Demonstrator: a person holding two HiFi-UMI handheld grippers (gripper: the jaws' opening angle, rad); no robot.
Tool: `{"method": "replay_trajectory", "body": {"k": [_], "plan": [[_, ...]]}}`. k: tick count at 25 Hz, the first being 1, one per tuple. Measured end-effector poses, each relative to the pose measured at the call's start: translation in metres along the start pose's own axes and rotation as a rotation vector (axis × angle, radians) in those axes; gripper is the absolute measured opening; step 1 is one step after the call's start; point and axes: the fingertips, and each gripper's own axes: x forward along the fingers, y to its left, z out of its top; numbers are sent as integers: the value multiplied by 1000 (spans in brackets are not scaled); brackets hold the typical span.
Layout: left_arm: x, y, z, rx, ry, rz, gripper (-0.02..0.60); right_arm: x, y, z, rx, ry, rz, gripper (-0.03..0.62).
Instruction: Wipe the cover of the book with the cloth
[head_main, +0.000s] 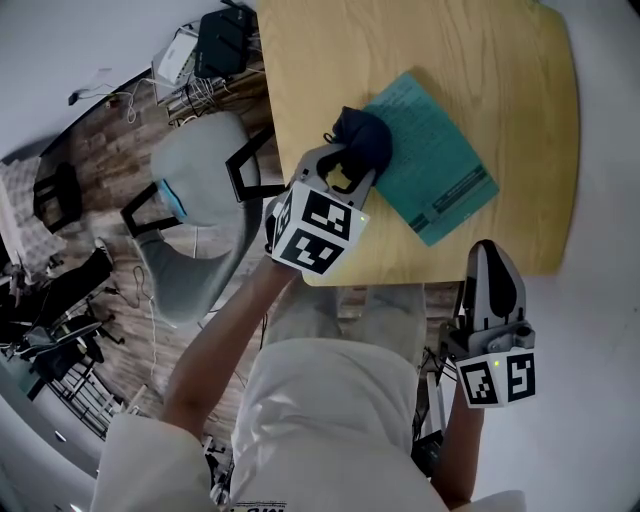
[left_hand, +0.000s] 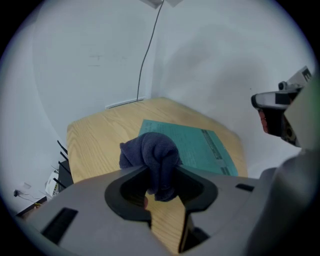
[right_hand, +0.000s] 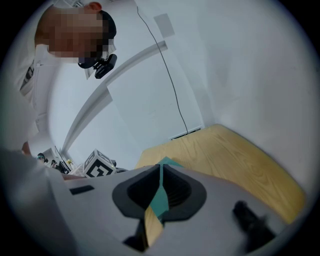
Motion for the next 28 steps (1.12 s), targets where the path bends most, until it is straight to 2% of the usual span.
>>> {"method": "replay_trajectory", "body": {"k": [5, 14, 22, 28], "plan": [[12, 12, 16, 7, 11, -6, 153, 3, -4, 7, -10, -3, 9, 35], [41, 14, 62, 86, 7, -15, 153, 1, -20, 11, -5, 2, -5, 35], [64, -11, 89, 106, 1, -63, 153, -4, -39, 18, 9, -9, -35, 35], [72, -40, 91, 145, 2, -115, 153, -5, -44, 18, 15, -13, -54, 35]]}}
